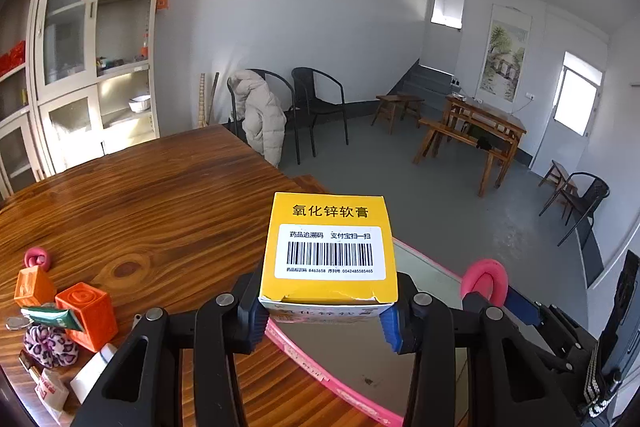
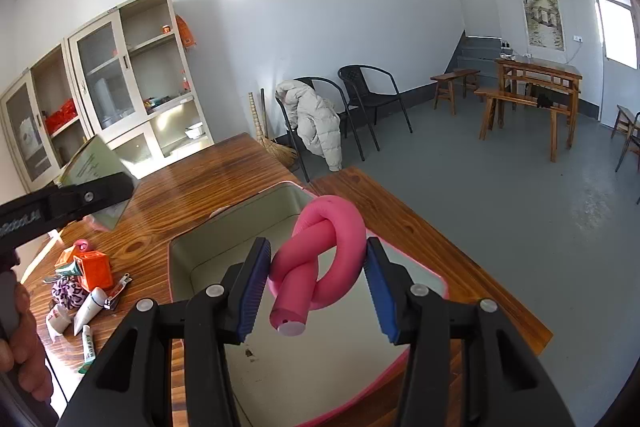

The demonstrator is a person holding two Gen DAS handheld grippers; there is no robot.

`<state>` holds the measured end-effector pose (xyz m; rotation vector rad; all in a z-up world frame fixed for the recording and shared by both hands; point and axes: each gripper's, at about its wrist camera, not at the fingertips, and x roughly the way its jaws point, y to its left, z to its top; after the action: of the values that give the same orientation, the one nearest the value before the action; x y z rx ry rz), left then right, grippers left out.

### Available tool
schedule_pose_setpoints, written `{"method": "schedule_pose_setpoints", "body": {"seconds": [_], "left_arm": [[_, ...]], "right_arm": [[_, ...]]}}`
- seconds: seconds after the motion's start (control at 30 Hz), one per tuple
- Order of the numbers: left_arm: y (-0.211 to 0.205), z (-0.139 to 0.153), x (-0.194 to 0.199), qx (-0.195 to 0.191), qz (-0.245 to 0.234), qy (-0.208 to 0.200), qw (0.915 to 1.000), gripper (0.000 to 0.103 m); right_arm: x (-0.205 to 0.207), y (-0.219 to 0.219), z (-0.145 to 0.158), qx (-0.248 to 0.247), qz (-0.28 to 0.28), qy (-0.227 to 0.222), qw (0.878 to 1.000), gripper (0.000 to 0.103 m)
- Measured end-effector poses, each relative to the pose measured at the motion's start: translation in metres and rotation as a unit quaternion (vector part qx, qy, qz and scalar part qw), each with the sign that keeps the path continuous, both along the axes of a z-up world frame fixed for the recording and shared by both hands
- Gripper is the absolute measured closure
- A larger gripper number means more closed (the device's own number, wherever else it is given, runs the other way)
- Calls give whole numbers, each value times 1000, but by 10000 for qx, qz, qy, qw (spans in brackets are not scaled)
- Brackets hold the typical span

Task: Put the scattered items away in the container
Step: 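Open the left tool over the pink tin while the right tool releases the pink knot inside, then return both tools to the table and grasp the nail clipper with the right tool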

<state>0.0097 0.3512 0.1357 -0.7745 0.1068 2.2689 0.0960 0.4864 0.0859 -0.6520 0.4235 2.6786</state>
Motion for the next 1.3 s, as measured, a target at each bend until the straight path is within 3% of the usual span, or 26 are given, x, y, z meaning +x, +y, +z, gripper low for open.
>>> {"method": "schedule_pose_setpoints", "body": {"seconds": [0.03, 0.1, 0.13, 0.5, 0.9, 1.1, 1.3], "left_arm": [[5, -1, -2, 13, -88, -106, 9999, 39], [12, -3, -1, 68, -204, -196, 9996, 11], [12, -3, -1, 95, -199, -151, 9996, 9], [-31, 1, -5, -5, 514, 99, 9986, 9], [-120, -4, -4, -171, 1180, 138, 9928, 9], [-195, -9, -3, -223, 1782, 118, 9837, 9], [-278, -25, -12, -285, 2592, -107, 9653, 9]], "right_arm": [[1, 1, -1, 4, -15, -3, 10000, 45], [3, 2, -2, 10, -57, -3, 10000, 21], [4, 2, -2, 28, -59, 27, 10000, 21], [2, 2, -6, -254, -71, 69, 9996, 21], [-12, -56, 9, -66, 567, 190, 9982, 21], [-30, -98, 13, -40, 1033, 157, 9945, 21], [-55, -140, 16, -9, 1492, 38, 9888, 21]]}}
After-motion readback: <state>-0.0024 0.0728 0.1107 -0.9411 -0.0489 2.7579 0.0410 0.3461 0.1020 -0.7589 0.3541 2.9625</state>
